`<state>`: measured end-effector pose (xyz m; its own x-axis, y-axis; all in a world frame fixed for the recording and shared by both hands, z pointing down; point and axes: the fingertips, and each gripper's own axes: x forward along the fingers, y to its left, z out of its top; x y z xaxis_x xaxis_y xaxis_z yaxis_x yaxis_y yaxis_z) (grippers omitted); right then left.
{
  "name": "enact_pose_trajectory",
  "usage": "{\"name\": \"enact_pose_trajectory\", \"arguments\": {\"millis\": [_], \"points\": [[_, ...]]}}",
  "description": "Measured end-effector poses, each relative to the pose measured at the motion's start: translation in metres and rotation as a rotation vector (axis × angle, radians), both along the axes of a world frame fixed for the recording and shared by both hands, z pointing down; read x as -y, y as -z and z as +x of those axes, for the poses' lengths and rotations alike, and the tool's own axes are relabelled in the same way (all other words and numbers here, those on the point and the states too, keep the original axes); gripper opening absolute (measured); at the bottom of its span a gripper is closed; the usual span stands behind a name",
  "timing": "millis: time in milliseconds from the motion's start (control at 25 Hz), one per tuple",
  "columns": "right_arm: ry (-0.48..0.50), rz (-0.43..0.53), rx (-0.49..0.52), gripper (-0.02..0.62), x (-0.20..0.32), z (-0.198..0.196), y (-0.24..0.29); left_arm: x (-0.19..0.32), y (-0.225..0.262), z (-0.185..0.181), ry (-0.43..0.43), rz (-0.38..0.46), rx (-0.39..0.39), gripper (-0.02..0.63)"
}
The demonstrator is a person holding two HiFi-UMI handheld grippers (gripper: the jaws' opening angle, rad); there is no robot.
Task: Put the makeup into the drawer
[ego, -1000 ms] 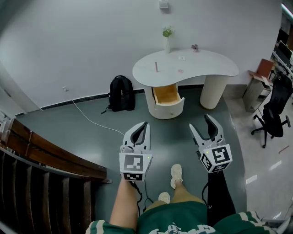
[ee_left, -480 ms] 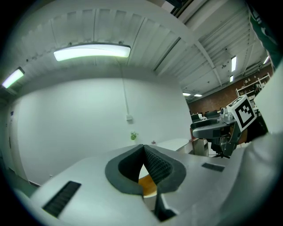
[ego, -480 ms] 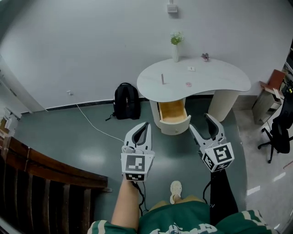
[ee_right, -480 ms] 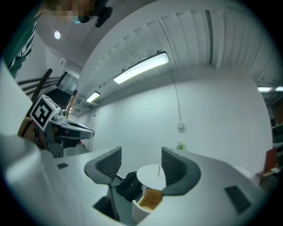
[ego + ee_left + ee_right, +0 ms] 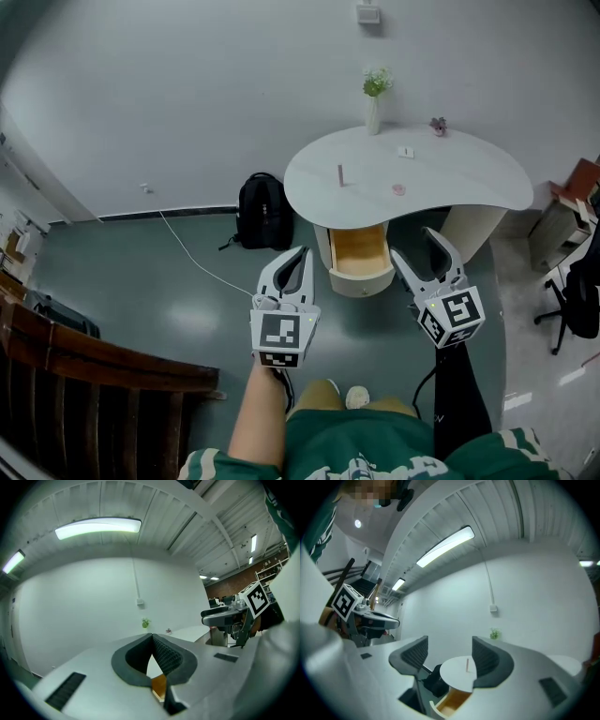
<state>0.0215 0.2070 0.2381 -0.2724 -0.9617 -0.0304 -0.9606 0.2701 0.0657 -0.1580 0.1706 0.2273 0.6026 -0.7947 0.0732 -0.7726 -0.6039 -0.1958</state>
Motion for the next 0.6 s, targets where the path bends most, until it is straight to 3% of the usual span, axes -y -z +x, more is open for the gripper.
{"name": "enact_pose_trajectory", "arguments": {"millis": [240, 600], "points": [[-0.002, -0.028, -0.021, 0.304, 0.066, 0.006, -0.020, 0.071, -0.012, 0.010, -0.015, -0.003, 0.008, 0.000], [-0.024, -0.110, -0.023, 0.297, 0.208, 0.002, -0.062, 0.217, -0.036, 0.030, -0.087, -0.030, -0.011, 0.000]]}}
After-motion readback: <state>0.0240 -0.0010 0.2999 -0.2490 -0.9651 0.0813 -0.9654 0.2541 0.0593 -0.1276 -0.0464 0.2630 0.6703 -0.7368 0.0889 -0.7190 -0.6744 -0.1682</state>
